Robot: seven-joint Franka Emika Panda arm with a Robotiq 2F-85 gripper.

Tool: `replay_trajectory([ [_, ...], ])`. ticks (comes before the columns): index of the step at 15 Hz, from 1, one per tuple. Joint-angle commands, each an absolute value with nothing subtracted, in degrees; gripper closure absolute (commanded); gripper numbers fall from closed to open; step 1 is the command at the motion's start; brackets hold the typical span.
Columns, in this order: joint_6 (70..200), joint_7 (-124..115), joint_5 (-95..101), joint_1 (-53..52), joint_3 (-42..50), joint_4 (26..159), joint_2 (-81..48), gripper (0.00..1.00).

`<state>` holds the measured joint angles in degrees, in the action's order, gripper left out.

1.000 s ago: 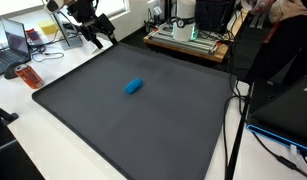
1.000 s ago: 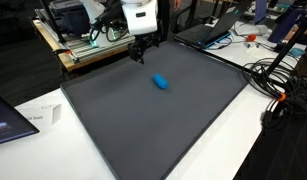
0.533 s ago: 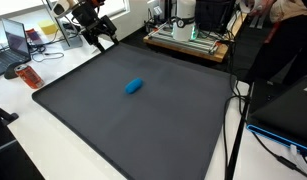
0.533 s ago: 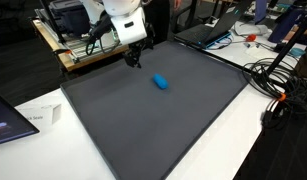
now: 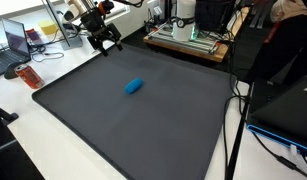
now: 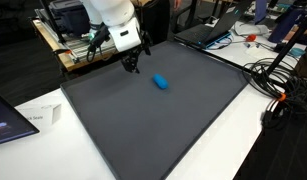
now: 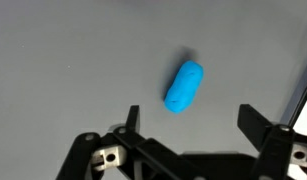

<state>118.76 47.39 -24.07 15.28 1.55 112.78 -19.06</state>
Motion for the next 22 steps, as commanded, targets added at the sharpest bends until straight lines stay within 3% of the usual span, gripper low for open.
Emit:
replay_trajectory([
  [1,125.48,47.95,-25.70,14.30,1.43,121.58,-13.92,0.00],
  [12,149.34,48.40,-27.51,7.64,-0.69,143.12,-0.99,0.00],
  [22,167.72,62.27,-52.08,2.31,-5.72,151.35,1.90,0.00],
])
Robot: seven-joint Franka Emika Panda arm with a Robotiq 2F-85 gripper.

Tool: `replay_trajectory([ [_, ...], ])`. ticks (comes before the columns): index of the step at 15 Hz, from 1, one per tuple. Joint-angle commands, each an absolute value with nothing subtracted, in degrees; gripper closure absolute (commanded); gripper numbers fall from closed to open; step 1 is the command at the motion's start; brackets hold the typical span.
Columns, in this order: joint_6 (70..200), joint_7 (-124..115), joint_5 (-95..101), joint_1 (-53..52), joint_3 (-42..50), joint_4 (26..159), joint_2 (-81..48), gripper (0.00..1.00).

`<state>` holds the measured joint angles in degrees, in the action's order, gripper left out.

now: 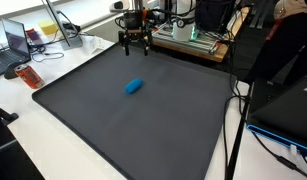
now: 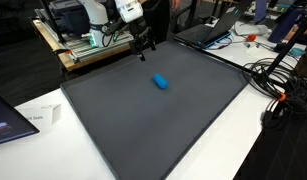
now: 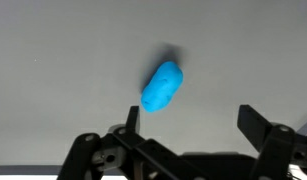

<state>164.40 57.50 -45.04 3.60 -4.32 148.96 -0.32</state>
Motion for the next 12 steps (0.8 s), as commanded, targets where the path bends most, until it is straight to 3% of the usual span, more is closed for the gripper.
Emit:
replay_trajectory([
  [1,168.80,63.37,-54.28,1.90,-6.25,151.42,1.84,0.00],
  [12,183.01,45.78,-56.95,-3.29,-11.89,153.50,-3.11,0.00],
])
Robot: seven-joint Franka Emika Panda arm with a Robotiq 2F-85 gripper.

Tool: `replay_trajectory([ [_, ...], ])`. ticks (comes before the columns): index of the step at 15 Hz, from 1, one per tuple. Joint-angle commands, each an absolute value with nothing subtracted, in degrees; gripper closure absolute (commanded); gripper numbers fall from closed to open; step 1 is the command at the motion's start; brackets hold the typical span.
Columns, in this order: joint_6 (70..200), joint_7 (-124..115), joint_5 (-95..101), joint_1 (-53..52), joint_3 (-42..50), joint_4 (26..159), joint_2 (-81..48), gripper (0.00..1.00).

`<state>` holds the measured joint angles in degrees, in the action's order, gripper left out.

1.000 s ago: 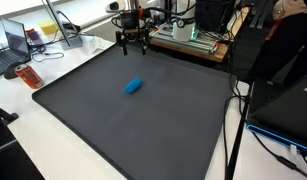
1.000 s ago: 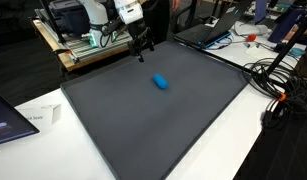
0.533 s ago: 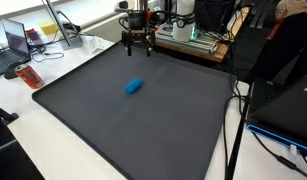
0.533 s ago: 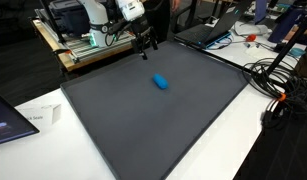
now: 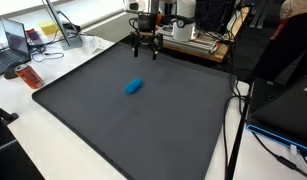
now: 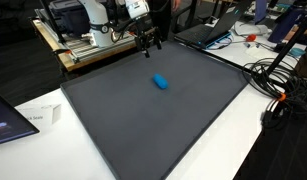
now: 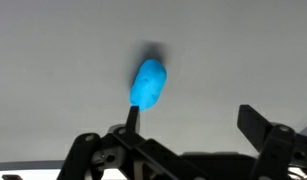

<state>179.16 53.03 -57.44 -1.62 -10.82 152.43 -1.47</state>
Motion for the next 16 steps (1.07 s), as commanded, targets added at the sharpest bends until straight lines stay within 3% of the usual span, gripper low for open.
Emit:
replay_trajectory([
  [1,184.57,42.65,-56.52,-4.05,-12.09,153.69,-4.11,0.00],
  [6,189.51,30.86,-56.14,-10.75,-8.31,153.60,-10.08,0.00],
  [7,190.27,23.60,-48.17,-9.43,-8.75,155.09,-10.70,0.00],
  [8,188.03,31.97,-54.94,-8.54,-9.95,153.51,-9.32,0.00],
  [10,189.28,17.25,-40.10,-9.65,-7.18,155.84,-10.39,0.00],
  [16,188.19,20.40,-43.61,-11.40,-5.25,154.89,-11.08,0.00],
])
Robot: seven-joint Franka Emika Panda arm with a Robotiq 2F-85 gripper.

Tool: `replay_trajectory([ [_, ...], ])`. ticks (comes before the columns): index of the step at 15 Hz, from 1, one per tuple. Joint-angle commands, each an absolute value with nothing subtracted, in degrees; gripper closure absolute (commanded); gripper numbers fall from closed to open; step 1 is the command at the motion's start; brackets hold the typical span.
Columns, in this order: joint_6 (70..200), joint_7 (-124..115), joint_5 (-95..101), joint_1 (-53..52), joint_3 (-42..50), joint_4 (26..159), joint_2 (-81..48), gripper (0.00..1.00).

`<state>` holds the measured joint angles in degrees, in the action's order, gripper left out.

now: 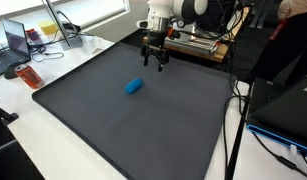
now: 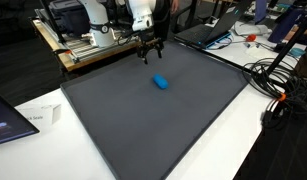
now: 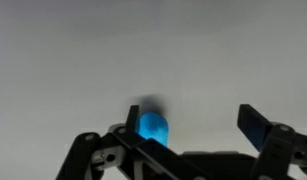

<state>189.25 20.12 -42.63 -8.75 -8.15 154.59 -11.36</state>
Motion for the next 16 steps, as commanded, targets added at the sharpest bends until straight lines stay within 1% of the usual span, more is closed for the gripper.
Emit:
replay_trajectory([
  [1,187.63,19.30,-42.96,-12.59,-3.63,155.14,-10.68,0.00],
  [6,184.00,18.38,-42.09,-21.29,6.01,154.75,-10.37,0.00],
  [11,179.54,14.52,-38.01,-32.66,17.53,153.48,-10.73,0.00],
  [16,175.12,6.01,-28.83,-45.37,32.28,150.41,-11.92,0.00],
])
